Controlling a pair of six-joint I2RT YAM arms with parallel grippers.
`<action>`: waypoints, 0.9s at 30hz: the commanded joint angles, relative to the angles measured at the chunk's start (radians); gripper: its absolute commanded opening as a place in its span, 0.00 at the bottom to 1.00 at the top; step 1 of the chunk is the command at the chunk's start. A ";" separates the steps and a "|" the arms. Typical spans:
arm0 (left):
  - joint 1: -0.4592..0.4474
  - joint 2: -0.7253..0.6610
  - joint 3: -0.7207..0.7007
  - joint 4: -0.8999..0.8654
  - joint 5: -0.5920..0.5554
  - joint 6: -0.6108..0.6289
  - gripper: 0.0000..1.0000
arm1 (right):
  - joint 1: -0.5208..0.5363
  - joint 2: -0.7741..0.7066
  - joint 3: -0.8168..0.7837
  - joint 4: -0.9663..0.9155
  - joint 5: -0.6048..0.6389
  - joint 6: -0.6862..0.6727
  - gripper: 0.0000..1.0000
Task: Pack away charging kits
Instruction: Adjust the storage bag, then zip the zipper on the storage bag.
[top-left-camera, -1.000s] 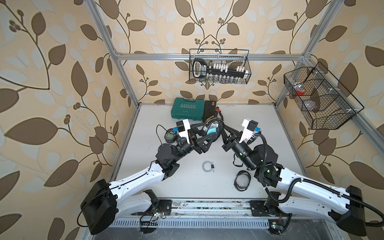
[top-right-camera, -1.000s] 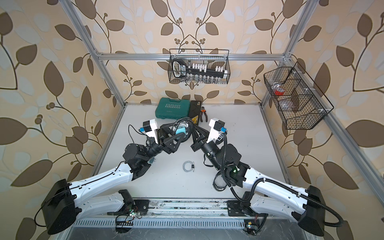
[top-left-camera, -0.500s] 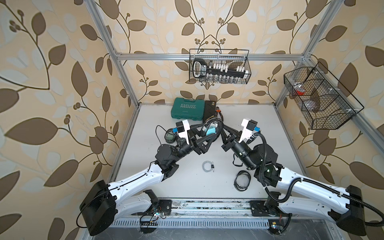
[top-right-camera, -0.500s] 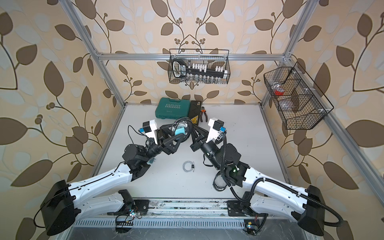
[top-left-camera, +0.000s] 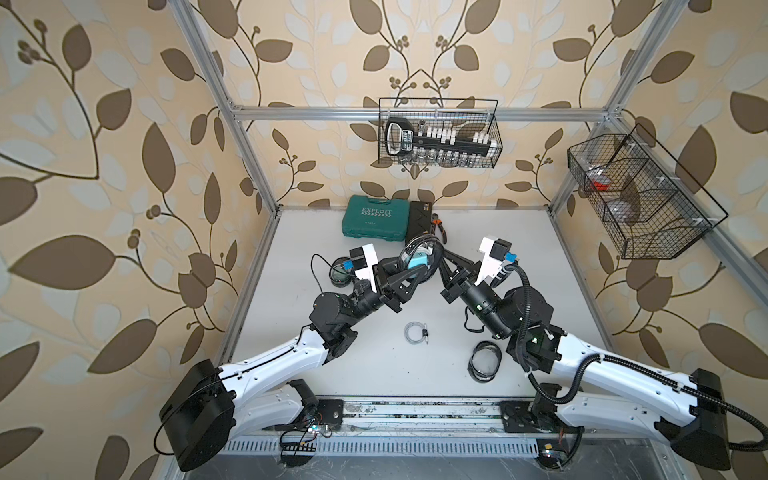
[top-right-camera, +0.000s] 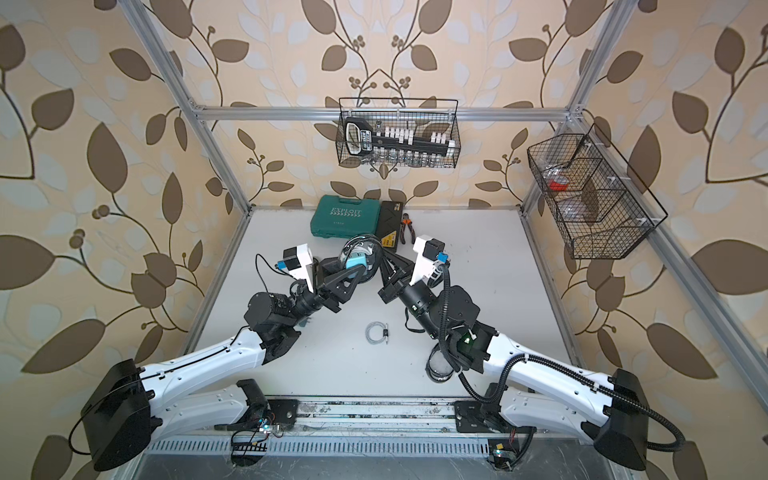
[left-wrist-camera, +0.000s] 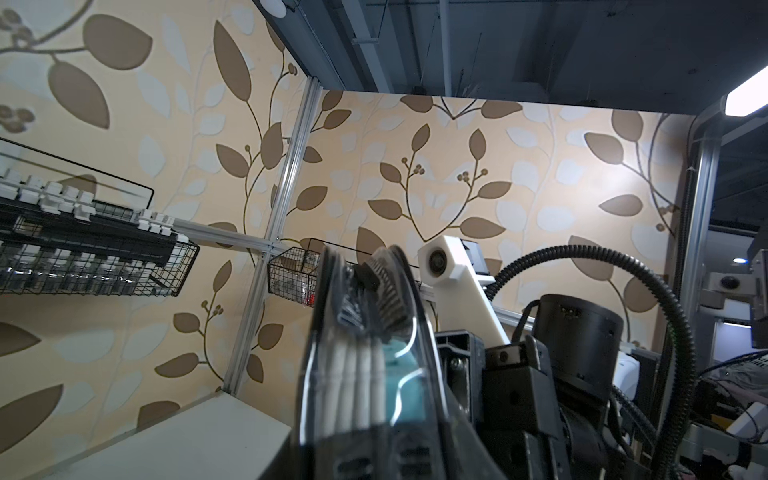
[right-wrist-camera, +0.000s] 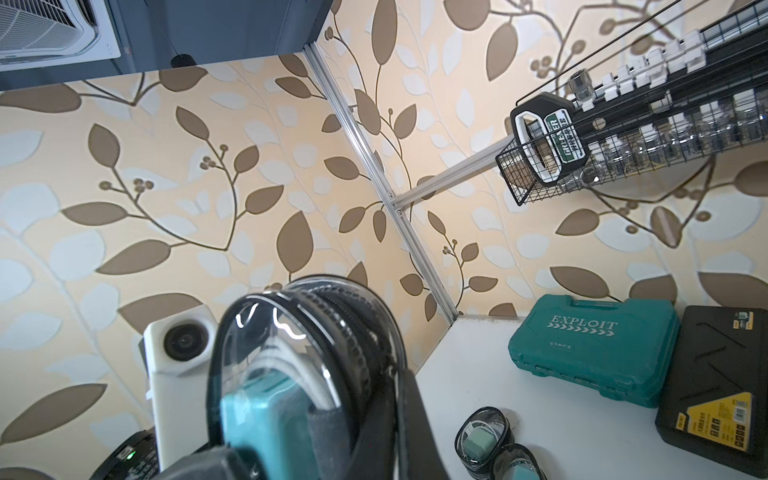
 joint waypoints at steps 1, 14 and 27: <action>-0.010 -0.009 0.048 -0.014 0.013 0.004 0.11 | 0.004 0.007 0.042 0.002 -0.030 -0.022 0.00; -0.009 -0.125 0.123 -0.475 0.045 -0.012 0.00 | -0.118 -0.023 0.149 -0.322 0.010 -0.374 0.00; -0.009 -0.228 0.192 -0.998 0.120 0.003 0.00 | -0.260 -0.041 0.065 -0.213 -0.160 -0.707 0.00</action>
